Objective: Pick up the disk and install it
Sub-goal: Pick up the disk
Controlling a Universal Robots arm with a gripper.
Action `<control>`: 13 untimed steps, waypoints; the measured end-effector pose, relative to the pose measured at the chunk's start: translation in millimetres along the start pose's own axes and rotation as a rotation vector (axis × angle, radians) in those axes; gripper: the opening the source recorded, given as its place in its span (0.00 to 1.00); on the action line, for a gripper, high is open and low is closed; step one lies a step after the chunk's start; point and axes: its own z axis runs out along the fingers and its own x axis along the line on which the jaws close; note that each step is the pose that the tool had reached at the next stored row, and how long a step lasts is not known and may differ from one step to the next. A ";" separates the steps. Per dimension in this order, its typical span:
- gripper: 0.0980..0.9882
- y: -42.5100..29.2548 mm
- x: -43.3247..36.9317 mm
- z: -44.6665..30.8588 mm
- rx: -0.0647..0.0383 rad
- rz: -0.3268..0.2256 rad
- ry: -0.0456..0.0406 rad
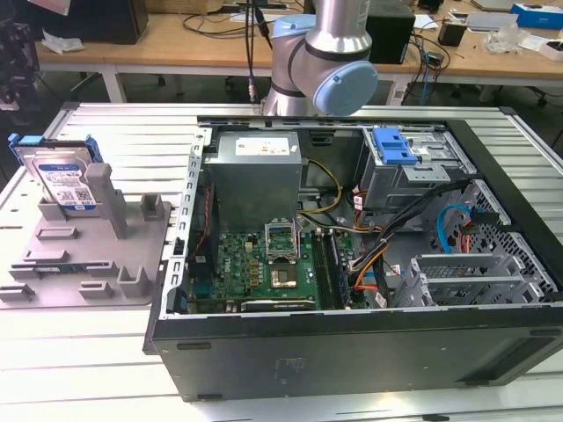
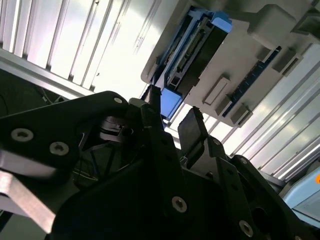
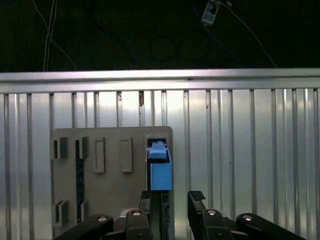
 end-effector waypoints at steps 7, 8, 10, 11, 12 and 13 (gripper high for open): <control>0.36 1.1 0.0 4.1 0.000 -0.001 0.0003; 0.36 1.4 0.0 5.3 0.000 -0.001 0.0003; 0.36 2.5 0.1 7.2 0.000 -0.001 0.0004; 0.36 3.1 0.1 8.1 0.000 -0.001 0.0004; 0.36 3.8 0.1 9.1 0.000 -0.001 0.0004; 0.36 4.5 0.1 9.9 0.000 -0.001 0.0004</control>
